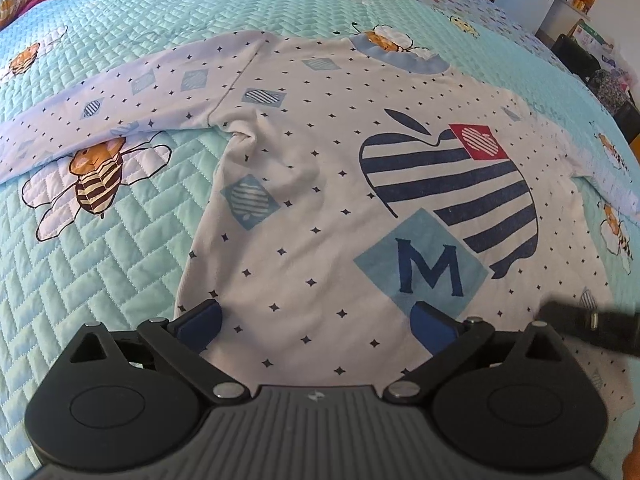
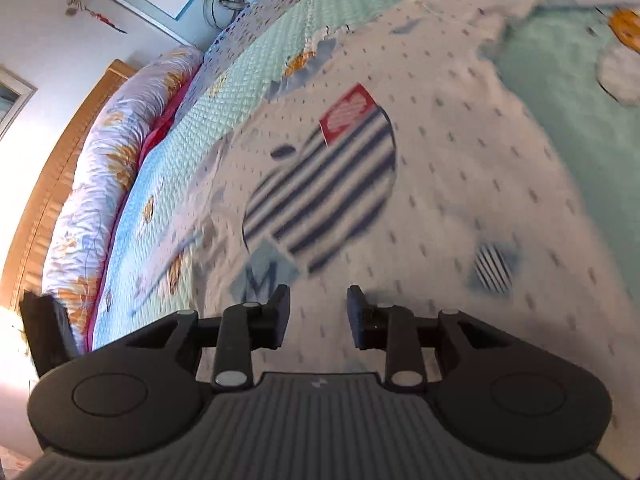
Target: Fold clothes
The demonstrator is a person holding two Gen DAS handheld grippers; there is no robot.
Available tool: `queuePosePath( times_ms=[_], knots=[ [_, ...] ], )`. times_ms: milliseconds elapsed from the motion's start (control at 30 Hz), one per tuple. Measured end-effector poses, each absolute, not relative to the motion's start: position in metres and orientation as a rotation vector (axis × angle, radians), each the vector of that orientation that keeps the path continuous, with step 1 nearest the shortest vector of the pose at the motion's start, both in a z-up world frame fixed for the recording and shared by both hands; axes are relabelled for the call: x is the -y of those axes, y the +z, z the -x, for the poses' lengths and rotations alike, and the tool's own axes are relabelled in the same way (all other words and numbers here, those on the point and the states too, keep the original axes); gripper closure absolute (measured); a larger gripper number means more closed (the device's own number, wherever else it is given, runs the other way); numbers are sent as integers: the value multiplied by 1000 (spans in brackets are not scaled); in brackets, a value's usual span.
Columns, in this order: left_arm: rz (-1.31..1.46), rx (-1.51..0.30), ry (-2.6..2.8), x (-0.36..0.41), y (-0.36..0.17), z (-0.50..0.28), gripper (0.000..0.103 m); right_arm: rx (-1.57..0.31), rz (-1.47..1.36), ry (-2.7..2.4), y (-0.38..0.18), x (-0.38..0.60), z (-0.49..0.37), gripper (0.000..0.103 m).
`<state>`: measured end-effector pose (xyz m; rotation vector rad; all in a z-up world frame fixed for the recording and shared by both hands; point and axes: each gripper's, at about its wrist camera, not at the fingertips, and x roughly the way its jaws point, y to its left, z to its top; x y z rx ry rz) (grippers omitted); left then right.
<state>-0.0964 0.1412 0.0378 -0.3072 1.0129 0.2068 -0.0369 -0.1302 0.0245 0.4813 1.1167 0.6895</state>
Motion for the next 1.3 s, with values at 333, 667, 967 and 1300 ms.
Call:
queuePosePath(
  times_ms=[333,667,967,1300],
  knots=[
    [251,-1008,203,-136,36,100,0,-1156,-549,646,17,170,77,70],
    [285,-1029,254,-134,52,127,4,-1141,-517,590,33,194,109,69],
    [261,-1083,184,-107,46,166,4,-1083,-529,537,33,214,117,56],
    [176,-1092,212,-99,36,170,0,-1066,-469,532,34,219,121,59]
  ],
)
